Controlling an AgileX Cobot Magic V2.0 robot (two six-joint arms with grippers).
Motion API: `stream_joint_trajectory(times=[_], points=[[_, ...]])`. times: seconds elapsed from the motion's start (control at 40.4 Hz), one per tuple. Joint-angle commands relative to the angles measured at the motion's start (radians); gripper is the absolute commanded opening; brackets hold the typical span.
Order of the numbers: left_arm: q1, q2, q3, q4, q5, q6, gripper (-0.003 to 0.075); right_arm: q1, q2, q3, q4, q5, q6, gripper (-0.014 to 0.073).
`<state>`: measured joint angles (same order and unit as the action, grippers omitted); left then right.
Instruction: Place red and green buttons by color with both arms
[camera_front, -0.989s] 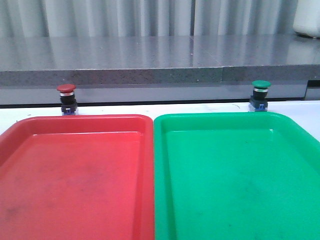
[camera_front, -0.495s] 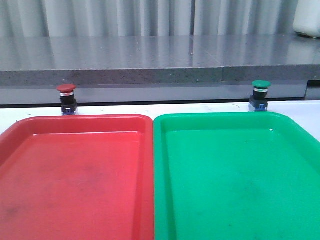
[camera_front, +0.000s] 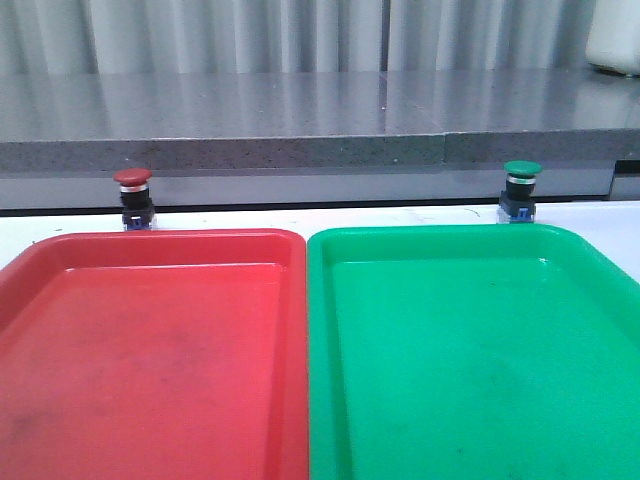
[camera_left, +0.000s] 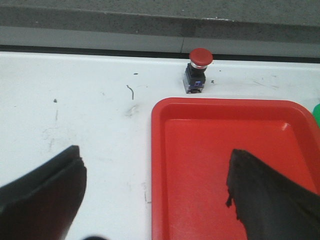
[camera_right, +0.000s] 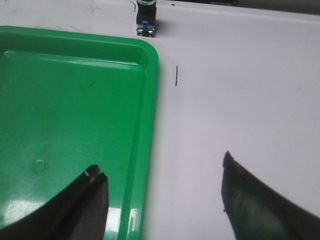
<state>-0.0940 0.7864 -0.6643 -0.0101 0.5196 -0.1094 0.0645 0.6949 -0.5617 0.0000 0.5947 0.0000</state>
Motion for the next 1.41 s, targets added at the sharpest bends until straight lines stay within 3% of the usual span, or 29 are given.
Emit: stream_joint_trajectory(times=[0.0, 0.272, 0.816, 1.385], points=[[-0.047, 0.076, -0.094, -0.012, -0.065, 0.028, 0.0573, -0.005, 0.006, -0.034, -0.010, -0.066, -0.007, 0.0507], [-0.148, 0.358, -0.298, -0.012, -0.065, 0.044, 0.0566, -0.005, 0.006, -0.034, -0.010, -0.066, -0.007, 0.0507], [-0.144, 0.890, -0.680, -0.004, 0.015, 0.044, 0.0566, -0.005, 0.006, -0.034, -0.010, -0.066, -0.007, 0.0507], [-0.132, 1.187, -0.890, 0.019, -0.049, 0.053, 0.0566, -0.005, 0.006, -0.034, -0.010, -0.066, -0.007, 0.0507]])
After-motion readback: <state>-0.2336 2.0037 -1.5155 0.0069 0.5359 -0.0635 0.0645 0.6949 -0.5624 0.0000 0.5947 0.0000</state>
